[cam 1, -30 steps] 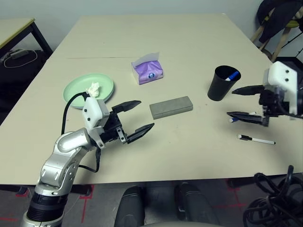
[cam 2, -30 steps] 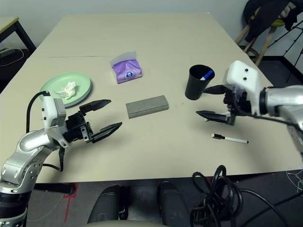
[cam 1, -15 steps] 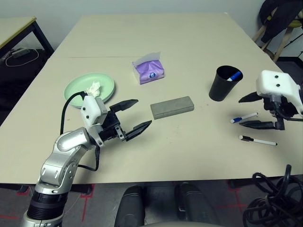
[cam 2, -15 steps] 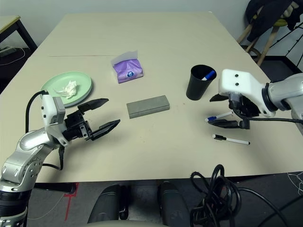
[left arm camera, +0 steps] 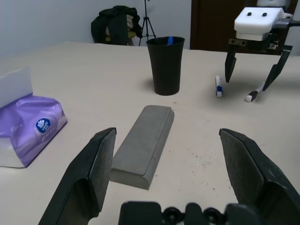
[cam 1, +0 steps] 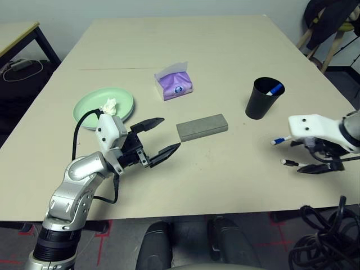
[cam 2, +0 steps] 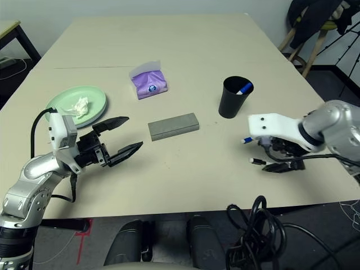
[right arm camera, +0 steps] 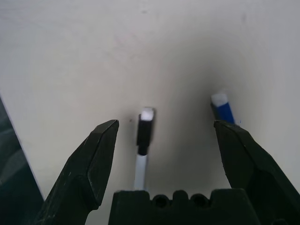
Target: Organize and tidy the items on the table.
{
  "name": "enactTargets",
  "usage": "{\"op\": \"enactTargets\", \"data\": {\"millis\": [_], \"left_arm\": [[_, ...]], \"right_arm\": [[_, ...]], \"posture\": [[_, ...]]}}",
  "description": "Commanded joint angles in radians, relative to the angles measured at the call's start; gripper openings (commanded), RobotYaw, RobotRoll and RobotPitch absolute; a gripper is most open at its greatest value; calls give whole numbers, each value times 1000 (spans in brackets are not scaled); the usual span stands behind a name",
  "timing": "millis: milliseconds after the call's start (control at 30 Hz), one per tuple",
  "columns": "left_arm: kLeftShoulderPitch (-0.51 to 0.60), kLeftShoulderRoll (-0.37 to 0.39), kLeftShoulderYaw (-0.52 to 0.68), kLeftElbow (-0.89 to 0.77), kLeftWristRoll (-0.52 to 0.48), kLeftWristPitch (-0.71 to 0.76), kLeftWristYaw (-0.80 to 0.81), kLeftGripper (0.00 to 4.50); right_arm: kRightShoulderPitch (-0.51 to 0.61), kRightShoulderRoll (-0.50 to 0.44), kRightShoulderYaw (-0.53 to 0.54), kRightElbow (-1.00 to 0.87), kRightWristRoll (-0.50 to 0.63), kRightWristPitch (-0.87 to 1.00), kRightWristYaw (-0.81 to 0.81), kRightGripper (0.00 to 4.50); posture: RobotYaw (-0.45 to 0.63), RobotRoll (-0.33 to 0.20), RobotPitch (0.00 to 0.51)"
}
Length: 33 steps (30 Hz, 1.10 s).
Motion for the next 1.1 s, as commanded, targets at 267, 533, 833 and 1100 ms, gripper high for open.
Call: {"op": "enactTargets", "data": {"millis": [267,533,833,1100], "left_arm": [[30,4,-5,-24,3,4,16,4451],[14,4,-11,-18,1,10,14,4451],[6,7,-14,-27,-3,25,13,4451],[-3,5,-19,-39,-3,44,19,4451]], "right_arm": [[-52,41,32,68,-69,-123,91,4500],[-32,29,34,67,-112,-187,113,4500],[13,36,26,45,-153,-193,108,4500],[84,60,12,-61,-168,-5,81,4500]], "posture": [[20,0,130],[9,0,134],[2,0,146],[-2,0,149]]}}
